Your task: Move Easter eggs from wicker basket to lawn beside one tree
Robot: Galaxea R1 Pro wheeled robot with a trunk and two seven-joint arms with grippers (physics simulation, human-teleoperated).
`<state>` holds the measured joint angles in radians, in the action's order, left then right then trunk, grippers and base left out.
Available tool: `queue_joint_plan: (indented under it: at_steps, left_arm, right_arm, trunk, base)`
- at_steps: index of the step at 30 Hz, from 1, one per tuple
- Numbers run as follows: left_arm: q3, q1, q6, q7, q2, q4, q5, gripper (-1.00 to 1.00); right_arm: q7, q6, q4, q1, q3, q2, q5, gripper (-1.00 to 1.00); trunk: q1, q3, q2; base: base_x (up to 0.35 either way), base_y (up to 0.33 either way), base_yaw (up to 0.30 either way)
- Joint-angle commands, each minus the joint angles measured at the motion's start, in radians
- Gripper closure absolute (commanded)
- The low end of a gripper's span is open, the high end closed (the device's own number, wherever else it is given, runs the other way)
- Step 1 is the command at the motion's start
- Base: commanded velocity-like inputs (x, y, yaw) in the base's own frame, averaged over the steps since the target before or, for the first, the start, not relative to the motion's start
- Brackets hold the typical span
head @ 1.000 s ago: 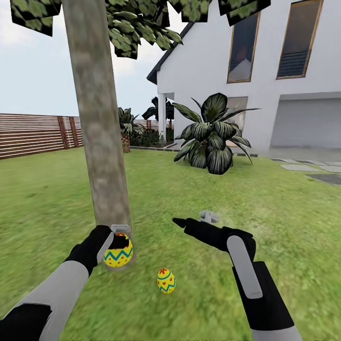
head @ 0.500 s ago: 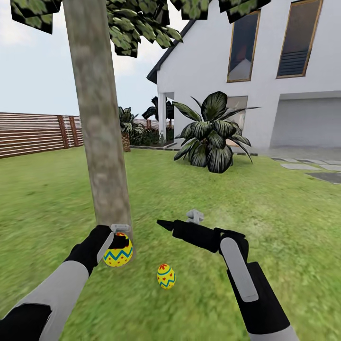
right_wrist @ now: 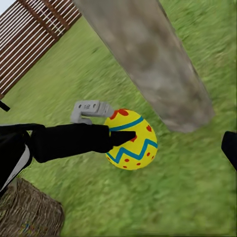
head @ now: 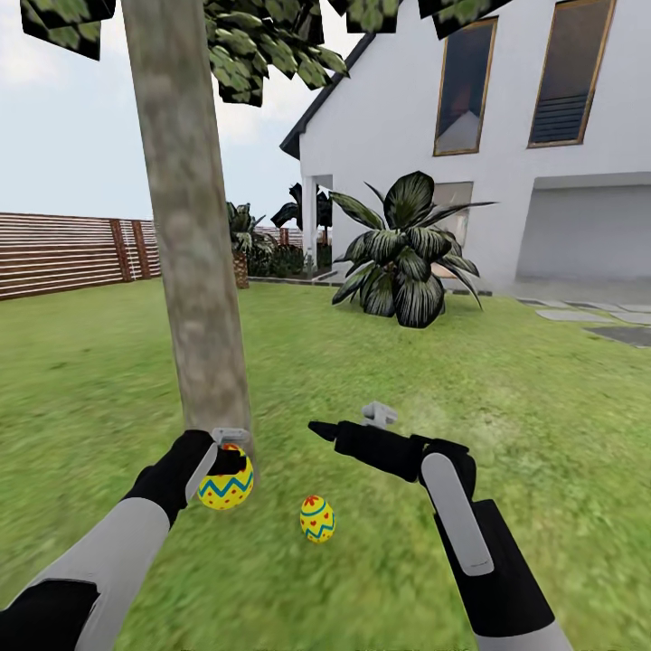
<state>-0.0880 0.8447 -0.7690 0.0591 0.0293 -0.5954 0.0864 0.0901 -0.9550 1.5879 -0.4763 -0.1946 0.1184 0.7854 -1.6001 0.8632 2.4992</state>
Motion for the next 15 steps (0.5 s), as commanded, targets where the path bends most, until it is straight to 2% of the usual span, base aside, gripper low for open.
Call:
queue_joint_plan:
  at_steps: [1,15]
  left_arm:
    - [-0.007,0.001,-0.004,0.007,0.001,-0.001,0.009,1.00]
    - [-0.007,0.001,-0.002,0.007,0.002,-0.001,0.009,1.00]
  right_arm:
    - [0.024,-0.008,0.001,-0.001,0.001,0.000,0.011,-1.00]
    - [0.051,-0.040,0.001,-0.001,0.006,0.000,0.010,-1.00]
  trunk:
    - [0.000,0.005,0.001]
    - [-0.007,0.059,0.004]
  base:
    - [0.000,0.000,0.000]
    - [0.000,0.000,0.000]
